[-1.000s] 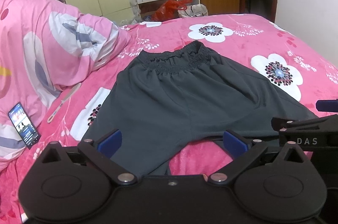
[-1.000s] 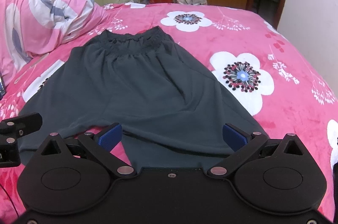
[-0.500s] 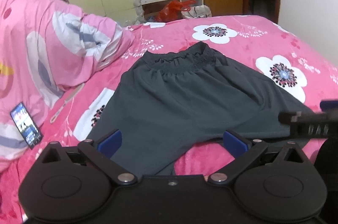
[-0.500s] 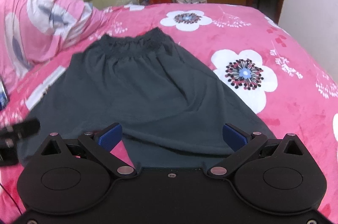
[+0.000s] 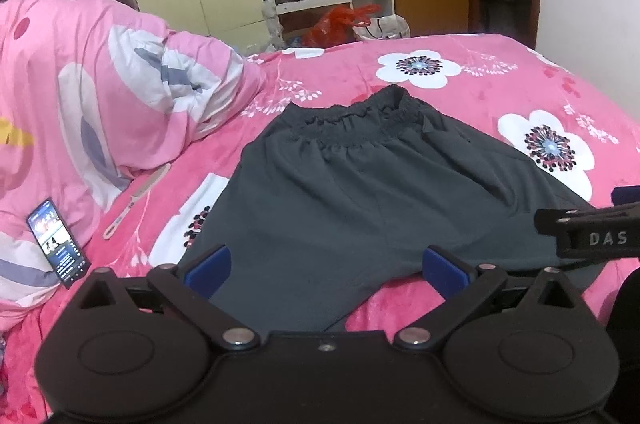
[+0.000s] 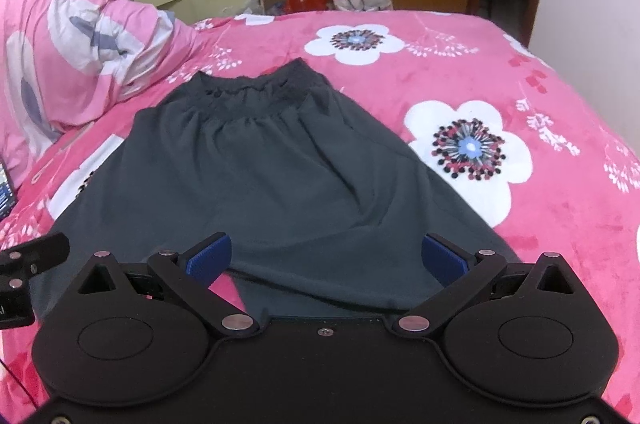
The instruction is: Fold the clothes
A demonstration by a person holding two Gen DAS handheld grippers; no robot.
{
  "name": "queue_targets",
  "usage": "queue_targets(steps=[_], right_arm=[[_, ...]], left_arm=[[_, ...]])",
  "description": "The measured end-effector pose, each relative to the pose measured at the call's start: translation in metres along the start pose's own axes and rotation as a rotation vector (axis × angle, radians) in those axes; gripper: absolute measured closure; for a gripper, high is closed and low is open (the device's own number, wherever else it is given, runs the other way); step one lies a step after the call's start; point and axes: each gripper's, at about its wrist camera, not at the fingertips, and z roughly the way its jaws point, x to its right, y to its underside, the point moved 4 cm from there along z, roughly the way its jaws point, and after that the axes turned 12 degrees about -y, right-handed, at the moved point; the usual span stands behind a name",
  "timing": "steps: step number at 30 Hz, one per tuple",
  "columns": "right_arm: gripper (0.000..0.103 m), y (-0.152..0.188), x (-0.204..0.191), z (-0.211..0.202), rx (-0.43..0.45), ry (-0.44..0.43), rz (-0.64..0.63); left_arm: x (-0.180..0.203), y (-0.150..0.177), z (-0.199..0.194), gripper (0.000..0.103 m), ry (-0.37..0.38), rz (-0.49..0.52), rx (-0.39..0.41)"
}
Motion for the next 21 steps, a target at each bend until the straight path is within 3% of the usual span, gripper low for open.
queue_targets(steps=[11, 21], right_arm=[[0.000, -0.0026, -0.0095, -0.0046, 0.008, -0.008, -0.030], [0.000, -0.0049, -0.0111, -0.0042, 0.005, -0.025, -0.030]], left_arm=[[-0.0012, -0.0028, -0.0069, 0.001, -0.009, 0.007, 0.013], [0.0054, -0.0005, -0.0012, 0.001, 0.010, 0.018, -0.035]])
